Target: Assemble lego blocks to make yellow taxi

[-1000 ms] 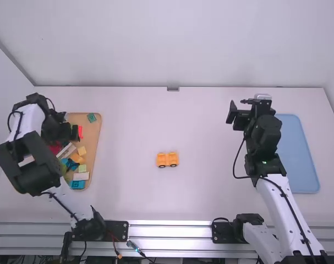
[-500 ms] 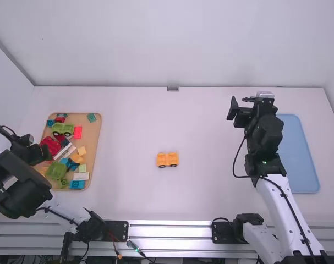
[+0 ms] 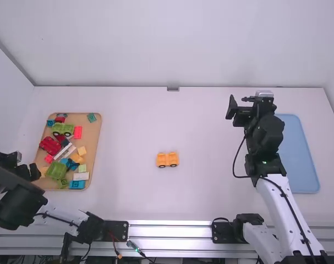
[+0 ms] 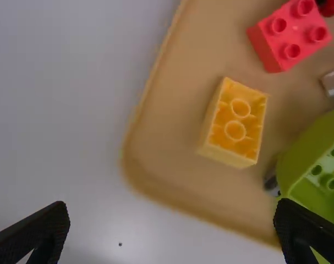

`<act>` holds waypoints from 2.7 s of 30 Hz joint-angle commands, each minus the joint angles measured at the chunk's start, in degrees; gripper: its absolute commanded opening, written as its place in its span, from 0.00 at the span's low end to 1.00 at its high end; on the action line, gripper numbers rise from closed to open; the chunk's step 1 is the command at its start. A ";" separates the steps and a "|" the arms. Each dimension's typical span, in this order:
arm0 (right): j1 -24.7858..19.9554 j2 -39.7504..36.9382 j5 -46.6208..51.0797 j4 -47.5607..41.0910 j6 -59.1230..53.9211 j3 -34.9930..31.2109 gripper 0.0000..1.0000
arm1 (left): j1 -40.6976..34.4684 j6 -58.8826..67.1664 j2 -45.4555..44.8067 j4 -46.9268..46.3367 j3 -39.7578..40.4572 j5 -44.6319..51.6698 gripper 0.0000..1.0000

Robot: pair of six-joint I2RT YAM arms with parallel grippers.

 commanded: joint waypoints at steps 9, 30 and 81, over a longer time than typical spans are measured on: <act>0.26 0.22 -2.71 0.35 0.09 2.12 0.99 | -5.53 14.56 -0.50 -0.81 0.00 2.14 0.99; 0.24 0.22 -3.13 0.31 0.09 2.12 0.99 | -5.62 13.51 0.83 4.15 -0.87 0.02 0.75; 0.24 0.22 -3.10 -1.14 0.11 2.12 0.99 | -8.41 9.07 8.48 7.93 -1.95 -1.57 0.55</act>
